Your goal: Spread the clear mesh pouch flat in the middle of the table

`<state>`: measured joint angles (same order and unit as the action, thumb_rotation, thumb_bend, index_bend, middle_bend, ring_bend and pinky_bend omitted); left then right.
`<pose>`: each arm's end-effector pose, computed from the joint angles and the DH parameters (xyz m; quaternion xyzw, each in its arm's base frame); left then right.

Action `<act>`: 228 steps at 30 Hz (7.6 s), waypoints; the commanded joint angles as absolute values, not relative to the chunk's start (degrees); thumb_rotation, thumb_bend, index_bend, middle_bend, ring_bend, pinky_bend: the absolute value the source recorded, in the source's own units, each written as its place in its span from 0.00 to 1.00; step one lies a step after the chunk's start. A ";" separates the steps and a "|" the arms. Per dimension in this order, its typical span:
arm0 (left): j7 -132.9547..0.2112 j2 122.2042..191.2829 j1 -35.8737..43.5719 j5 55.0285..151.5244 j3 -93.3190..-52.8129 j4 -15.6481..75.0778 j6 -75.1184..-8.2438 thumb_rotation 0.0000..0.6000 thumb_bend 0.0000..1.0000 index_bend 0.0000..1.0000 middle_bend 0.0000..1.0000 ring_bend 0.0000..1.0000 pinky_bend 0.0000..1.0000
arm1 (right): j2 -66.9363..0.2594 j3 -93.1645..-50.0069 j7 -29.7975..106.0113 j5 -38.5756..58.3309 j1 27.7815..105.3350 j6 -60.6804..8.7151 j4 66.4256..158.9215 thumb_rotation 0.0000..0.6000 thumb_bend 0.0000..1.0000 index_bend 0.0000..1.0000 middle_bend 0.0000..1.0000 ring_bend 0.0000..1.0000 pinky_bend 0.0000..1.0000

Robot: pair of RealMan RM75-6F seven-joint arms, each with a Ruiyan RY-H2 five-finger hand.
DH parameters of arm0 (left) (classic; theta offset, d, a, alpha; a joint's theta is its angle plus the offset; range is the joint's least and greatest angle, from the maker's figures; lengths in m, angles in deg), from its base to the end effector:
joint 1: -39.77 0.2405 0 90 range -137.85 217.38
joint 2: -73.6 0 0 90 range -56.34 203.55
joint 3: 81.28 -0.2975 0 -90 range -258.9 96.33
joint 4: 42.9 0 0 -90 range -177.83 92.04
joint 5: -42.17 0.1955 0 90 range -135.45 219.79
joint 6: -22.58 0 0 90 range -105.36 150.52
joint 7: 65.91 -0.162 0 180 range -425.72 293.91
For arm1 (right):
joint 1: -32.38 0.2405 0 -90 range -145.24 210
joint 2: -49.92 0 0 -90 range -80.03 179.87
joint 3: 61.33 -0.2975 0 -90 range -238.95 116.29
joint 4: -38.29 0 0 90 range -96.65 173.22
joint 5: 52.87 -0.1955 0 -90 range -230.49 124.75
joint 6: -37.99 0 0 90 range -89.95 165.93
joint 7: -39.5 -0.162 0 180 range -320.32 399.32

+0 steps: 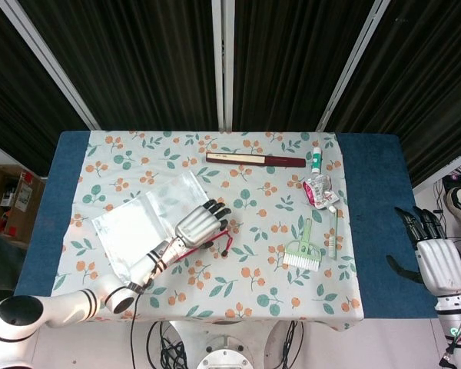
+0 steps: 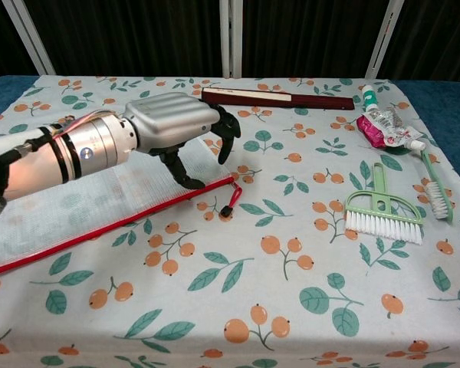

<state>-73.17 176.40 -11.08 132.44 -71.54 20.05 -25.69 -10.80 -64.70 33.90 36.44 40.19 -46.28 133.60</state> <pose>-0.1055 0.3907 -0.0958 -0.8436 -0.2136 -0.3895 0.3017 -0.3157 -0.2182 0.2020 0.6063 -0.3873 0.4378 0.5392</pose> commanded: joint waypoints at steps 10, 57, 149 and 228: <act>-66.75 184.52 -16.77 136.33 -74.87 7.38 -28.16 1.00 0.17 0.46 0.19 0.14 0.19 | -10.30 -64.91 34.79 35.78 39.81 -46.42 134.52 1.00 0.18 0.00 0.13 0.00 0.03; -79.05 187.39 -19.97 128.25 -74.53 7.09 -23.19 1.00 0.17 0.51 0.19 0.14 0.19 | -10.40 -64.95 32.92 35.67 38.99 -46.80 133.18 1.00 0.18 0.00 0.13 0.00 0.03; -101.96 174.52 14.25 133.98 -73.95 52.97 -71.91 1.00 0.37 0.72 0.76 0.68 0.64 | -34.95 -81.06 31.46 28.08 97.33 -0.18 123.29 1.00 0.23 0.30 0.16 0.00 0.01; -95.60 173.36 22.66 132.65 -71.79 53.11 -70.91 1.00 0.37 0.73 0.75 0.68 0.64 | -44.21 -80.05 14.44 25.63 101.88 -7.32 111.96 1.00 0.40 0.95 0.44 0.12 0.09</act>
<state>-95.92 173.24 22.47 132.98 -71.67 53.21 -71.09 -44.73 -79.71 13.90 26.07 102.19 -7.06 111.37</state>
